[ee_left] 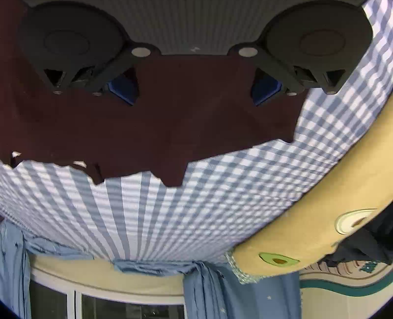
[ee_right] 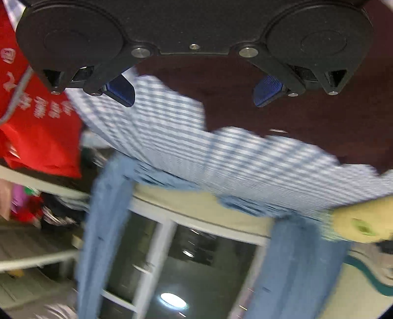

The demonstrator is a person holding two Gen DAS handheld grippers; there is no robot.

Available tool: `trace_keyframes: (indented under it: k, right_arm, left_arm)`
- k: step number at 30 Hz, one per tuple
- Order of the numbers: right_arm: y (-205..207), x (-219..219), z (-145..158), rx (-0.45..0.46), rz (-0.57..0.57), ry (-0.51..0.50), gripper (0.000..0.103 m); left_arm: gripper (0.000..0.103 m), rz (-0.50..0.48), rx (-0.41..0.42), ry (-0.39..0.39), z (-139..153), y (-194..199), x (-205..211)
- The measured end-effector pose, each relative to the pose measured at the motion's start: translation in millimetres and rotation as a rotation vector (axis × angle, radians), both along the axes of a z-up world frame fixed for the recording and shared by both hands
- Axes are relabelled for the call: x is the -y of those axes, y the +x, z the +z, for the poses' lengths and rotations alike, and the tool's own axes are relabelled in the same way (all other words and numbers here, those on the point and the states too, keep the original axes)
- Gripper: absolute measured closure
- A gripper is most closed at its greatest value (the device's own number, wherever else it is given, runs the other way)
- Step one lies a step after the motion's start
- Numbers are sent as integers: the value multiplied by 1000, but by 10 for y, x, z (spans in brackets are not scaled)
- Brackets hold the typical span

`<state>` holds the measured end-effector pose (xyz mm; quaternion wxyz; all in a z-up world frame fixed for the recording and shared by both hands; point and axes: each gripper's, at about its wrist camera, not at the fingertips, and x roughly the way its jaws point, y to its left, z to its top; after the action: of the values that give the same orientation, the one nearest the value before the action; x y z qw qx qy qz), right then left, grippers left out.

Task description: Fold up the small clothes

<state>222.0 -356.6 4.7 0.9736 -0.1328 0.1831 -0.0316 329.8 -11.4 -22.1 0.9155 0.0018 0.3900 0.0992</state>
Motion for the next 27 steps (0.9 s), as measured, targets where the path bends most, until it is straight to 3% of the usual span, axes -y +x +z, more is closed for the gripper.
trace_keyframes:
  k: [4, 13, 17, 22, 27]
  right_arm:
    - [-303, -408, -28, 43, 108, -9, 1]
    - [-474, -915, -119, 25, 193, 43, 1]
    - [-445, -994, -209, 15, 161, 13, 0]
    - [-314, -946, -383, 10, 168, 44, 0]
    - [-211, -939, -432, -26, 171, 64, 0]
  left_arm:
    - [1, 3, 34, -26, 205, -213, -15]
    - [1, 28, 54, -6, 426, -812, -13]
    - [1, 40, 53, -28, 440, -970, -62]
    - [1, 72, 37, -46, 403, -1118, -140]
    - [1, 148, 88, -65, 409, -1409, -274]
